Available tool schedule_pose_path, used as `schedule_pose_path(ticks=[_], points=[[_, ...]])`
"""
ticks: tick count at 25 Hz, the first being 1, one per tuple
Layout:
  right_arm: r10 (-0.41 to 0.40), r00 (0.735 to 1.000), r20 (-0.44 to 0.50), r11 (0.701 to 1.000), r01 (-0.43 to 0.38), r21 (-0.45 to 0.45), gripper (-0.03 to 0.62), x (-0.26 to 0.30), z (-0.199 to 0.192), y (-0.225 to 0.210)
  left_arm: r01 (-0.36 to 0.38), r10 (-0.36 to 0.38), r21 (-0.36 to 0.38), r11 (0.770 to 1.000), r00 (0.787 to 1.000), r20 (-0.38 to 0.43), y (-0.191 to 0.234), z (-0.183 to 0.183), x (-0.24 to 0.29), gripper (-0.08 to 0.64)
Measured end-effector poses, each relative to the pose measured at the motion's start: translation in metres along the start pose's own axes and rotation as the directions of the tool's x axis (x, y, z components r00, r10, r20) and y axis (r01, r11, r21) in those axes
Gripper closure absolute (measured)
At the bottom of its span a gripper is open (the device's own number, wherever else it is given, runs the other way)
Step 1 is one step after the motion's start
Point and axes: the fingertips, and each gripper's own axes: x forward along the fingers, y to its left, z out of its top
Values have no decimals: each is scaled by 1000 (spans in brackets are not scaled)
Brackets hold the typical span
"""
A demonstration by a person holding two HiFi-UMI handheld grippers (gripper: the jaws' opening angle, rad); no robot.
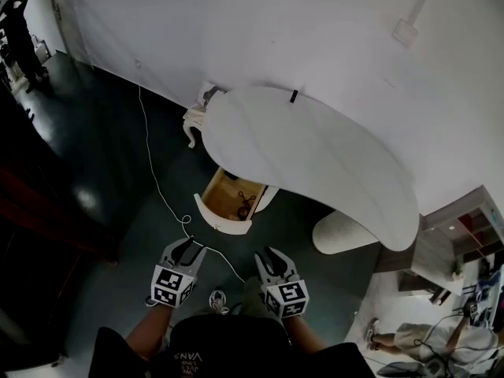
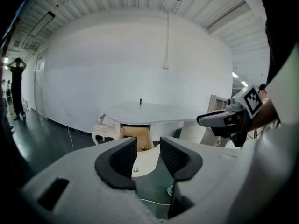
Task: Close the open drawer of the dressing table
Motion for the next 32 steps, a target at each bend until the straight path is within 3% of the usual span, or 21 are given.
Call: schedule_pose_path(ticks=[8, 15, 24, 32], points=[[88, 995, -54, 996, -90, -30, 489, 35, -6, -26, -56, 56, 4, 998, 997, -46, 27, -27, 47, 409], [183, 974, -133, 982, -188, -29, 488, 55, -13, -35, -97, 95, -20, 995, 990, -105, 43, -51, 90, 393], [208, 964, -167, 977, -214, -19, 488, 89, -23, -46, -83, 70, -50, 995, 973, -222, 60, -98, 131, 392], [235, 948, -216, 970, -243, -8, 488, 109, -43, -52, -72, 48, -83, 994, 966, -255, 61, -113, 161, 393]])
